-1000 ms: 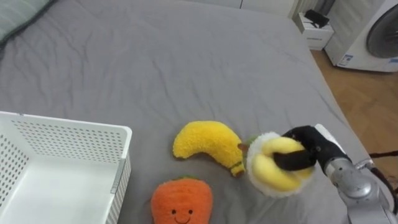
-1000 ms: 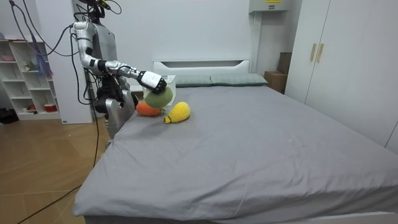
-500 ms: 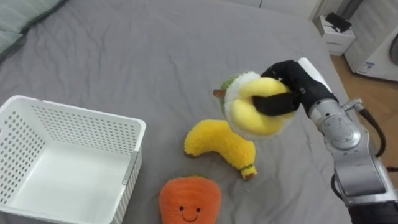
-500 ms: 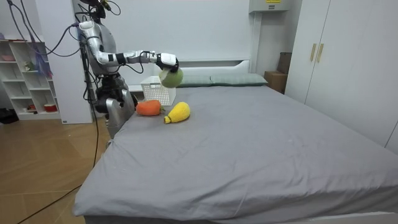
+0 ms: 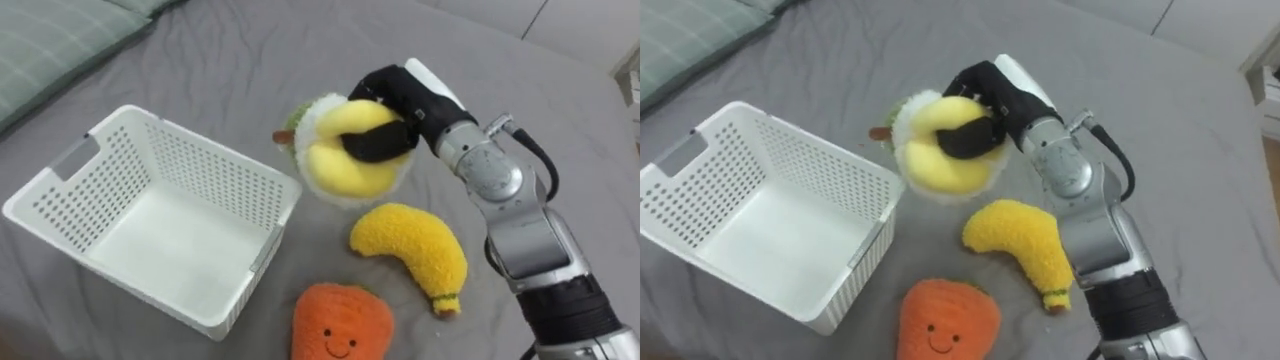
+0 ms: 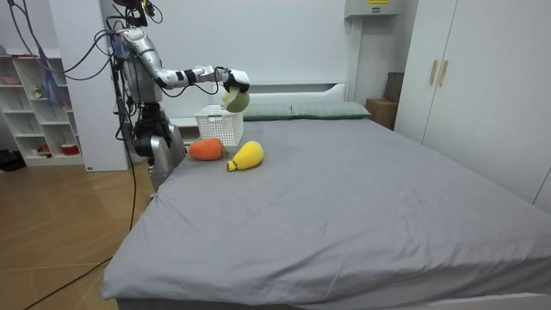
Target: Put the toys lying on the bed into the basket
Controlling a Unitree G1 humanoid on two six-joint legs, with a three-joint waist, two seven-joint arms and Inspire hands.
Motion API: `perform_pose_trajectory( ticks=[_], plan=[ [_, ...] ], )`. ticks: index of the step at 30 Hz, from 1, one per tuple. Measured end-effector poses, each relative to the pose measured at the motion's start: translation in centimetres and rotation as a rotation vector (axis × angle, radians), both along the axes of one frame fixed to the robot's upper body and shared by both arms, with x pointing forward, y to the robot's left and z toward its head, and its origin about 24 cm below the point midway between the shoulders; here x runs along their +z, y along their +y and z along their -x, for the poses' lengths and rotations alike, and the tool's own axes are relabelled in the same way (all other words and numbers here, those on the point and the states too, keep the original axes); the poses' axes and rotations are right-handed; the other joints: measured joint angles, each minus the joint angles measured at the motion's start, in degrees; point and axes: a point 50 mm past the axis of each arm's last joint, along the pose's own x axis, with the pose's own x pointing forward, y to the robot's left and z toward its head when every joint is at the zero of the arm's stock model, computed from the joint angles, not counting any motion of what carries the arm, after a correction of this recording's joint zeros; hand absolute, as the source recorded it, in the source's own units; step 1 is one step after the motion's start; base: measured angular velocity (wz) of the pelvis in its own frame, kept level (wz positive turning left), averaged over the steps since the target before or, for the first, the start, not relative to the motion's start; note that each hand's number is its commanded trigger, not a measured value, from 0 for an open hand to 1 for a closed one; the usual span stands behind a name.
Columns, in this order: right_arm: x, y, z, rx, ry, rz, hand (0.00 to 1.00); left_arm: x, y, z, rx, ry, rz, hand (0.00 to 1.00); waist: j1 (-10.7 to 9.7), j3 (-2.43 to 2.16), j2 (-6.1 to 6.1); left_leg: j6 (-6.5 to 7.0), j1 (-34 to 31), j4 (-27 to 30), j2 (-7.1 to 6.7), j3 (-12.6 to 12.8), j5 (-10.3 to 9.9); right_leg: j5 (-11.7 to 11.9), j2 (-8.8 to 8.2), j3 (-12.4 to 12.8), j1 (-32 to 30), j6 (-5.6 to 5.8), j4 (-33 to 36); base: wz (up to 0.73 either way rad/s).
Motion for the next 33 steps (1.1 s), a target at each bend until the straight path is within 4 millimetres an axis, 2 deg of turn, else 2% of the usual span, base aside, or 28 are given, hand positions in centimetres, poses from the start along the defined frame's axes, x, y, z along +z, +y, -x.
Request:
perform_pose_trajectory(
  ticks=[2,5,7,8,12,13,14,15,16,24,33],
  plan=[
    [-0.5,0.1,-0.3,-0.006,0.024,0.015,1.00,0.0,0.0,-0.3,-0.001,-0.006,0.000,0.00,1.15,0.24,-0.45,0.09,-0.77,0.75,-0.33,-1.65,0.04,-0.05,-0.23,-1.32,0.21,0.09,0.05,0.31],
    [-0.8,0.2,-0.4,-0.004,0.034,0.021,1.00,0.1,0.3,-0.3,-0.008,0.003,-0.011,0.00,2.04,0.46,-1.02,0.15,-2.23,1.64,-0.65,-3.51,0.00,-0.07,-0.28,-1.29,0.06,0.13,0.13,0.31],
    [-0.9,0.4,-0.3,0.002,0.037,0.024,1.00,0.1,0.4,-0.2,-0.030,0.026,-0.022,0.00,2.42,0.59,-0.86,0.16,-2.78,2.08,-0.83,-4.34,0.01,-0.07,-0.30,-1.27,0.02,0.14,0.16,0.24],
    [-1.1,0.5,-0.4,-0.002,0.044,0.020,1.00,0.1,0.4,-0.2,-0.036,0.037,-0.024,0.00,3.29,0.65,-0.74,0.16,-2.86,2.31,-0.84,-4.38,0.01,-0.07,-0.30,-1.26,0.02,0.15,0.19,0.03],
    [-1.8,0.6,-0.5,-0.035,0.052,0.010,1.00,0.2,0.4,-0.5,-0.044,0.051,-0.017,0.00,4.90,0.58,-0.80,0.22,-4.47,3.38,-1.08,-5.60,0.10,-0.07,-0.37,-1.84,-0.81,0.15,0.47,0.14],
    [-1.8,0.6,-0.5,-0.039,0.050,0.012,0.93,0.2,0.3,-0.6,-0.052,0.053,-0.020,0.00,4.95,0.48,-0.91,0.23,-4.75,3.58,-1.12,-5.79,0.11,-0.07,-0.36,-1.90,-0.93,0.15,0.47,0.12],
    [-1.8,0.8,-0.5,-0.045,0.045,0.021,0.51,0.2,0.3,-0.6,-0.056,0.053,-0.021,0.00,5.24,0.57,-0.71,0.25,-4.79,3.66,-1.14,-5.87,0.12,-0.06,-0.33,-1.91,-0.90,0.17,0.47,0.09],
    [-1.8,1.3,-0.4,-0.043,0.036,0.028,0.22,0.2,0.3,-0.6,-0.062,0.060,-0.028,0.00,5.27,0.50,-0.58,0.27,-4.79,3.69,-1.16,-5.96,0.14,-0.05,-0.32,-1.93,-0.85,0.18,0.47,0.05],
    [-1.8,1.4,-0.4,-0.041,0.035,0.026,0.02,0.2,0.4,-0.6,-0.067,0.063,-0.031,0.00,5.28,0.48,-0.52,0.28,-4.79,3.69,-1.17,-6.00,0.14,-0.05,-0.32,-1.95,-0.83,0.17,0.47,0.04],
    [-2.1,2.7,-0.1,-0.018,0.019,0.032,0.00,0.5,-0.1,-2.0,-0.109,0.024,-0.043,0.00,5.16,0.32,-0.61,0.28,-4.68,3.59,-1.21,-6.05,0.27,-0.05,-0.16,-1.98,-0.66,0.18,0.41,0.00],
    [-1.9,2.8,0.0,-0.020,-0.004,0.024,0.00,0.4,-0.7,-2.4,-0.119,-0.003,-0.032,0.00,5.04,-0.01,-0.91,0.32,-4.50,3.52,-1.19,-5.79,0.34,-0.03,-0.26,-1.82,-0.57,0.21,0.42,0.00]
  ],
)
